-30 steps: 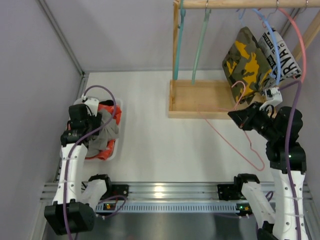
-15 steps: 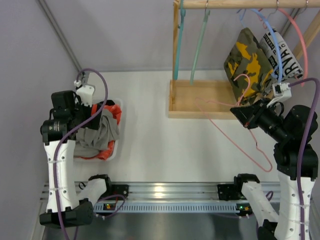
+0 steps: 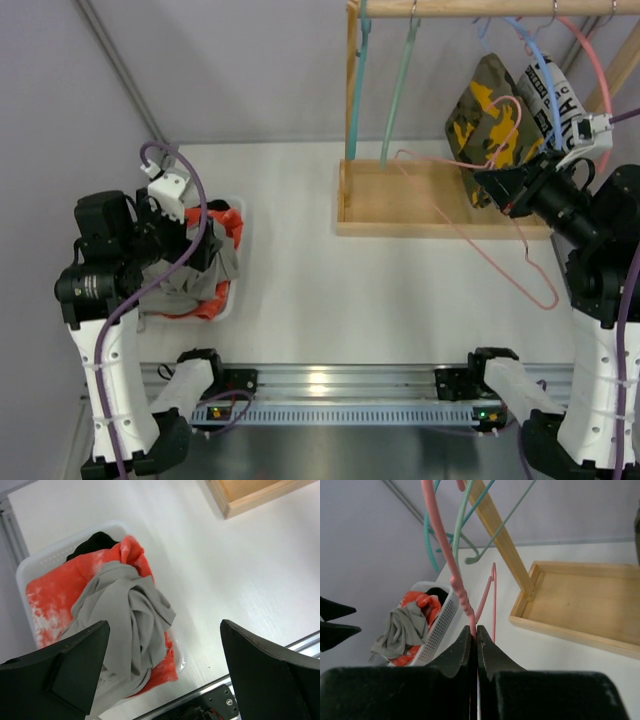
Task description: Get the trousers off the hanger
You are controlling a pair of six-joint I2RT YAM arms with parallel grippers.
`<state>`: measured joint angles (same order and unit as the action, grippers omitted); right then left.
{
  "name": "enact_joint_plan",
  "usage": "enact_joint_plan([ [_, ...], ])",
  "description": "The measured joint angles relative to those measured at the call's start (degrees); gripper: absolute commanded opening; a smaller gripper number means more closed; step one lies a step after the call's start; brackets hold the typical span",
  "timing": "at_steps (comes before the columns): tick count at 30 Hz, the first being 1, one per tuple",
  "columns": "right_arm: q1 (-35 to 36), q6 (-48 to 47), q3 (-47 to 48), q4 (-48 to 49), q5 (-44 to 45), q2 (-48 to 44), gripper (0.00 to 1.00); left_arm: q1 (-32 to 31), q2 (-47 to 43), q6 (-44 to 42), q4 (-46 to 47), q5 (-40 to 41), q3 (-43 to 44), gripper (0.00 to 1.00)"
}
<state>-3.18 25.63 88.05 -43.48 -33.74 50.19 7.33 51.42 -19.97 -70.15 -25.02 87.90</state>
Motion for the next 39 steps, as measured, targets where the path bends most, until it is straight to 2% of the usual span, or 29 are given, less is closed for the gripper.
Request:
enact_joint_plan([
  [7, 0.02, -3.45, 16.72, -4.2, 11.58, 13.11, 0.0, 0.0, 8.96, 4.42, 1.14, -5.7, 3.15, 0.98],
  [14, 2.16, -6.62, 26.01, -3.85, 18.27, 25.75, 0.0, 0.0, 8.55, 9.25, 4.92, -6.75, 3.98, 0.98],
  [19, 8.94, -11.54, 27.08, 1.14, 24.48, 30.93, 0.0, 0.0, 7.54, 12.33, 7.54, -7.45, 4.28, 0.98],
  [25, 17.35, -17.25, 27.21, 9.49, 33.4, 32.0, 0.0, 0.0, 5.84, 14.99, 10.25, -7.43, 1.79, 0.98],
  [34, 21.9, -23.3, 34.16, 17.62, 46.25, 37.7, 0.0, 0.0, 5.01, 16.35, 11.41, -7.08, 0.13, 0.98],
  [39, 23.06, -26.12, 35.08, 18.69, 48.41, 41.9, 0.0, 0.0, 4.96, 17.33, 12.52, -5.84, -1.92, 0.98],
])
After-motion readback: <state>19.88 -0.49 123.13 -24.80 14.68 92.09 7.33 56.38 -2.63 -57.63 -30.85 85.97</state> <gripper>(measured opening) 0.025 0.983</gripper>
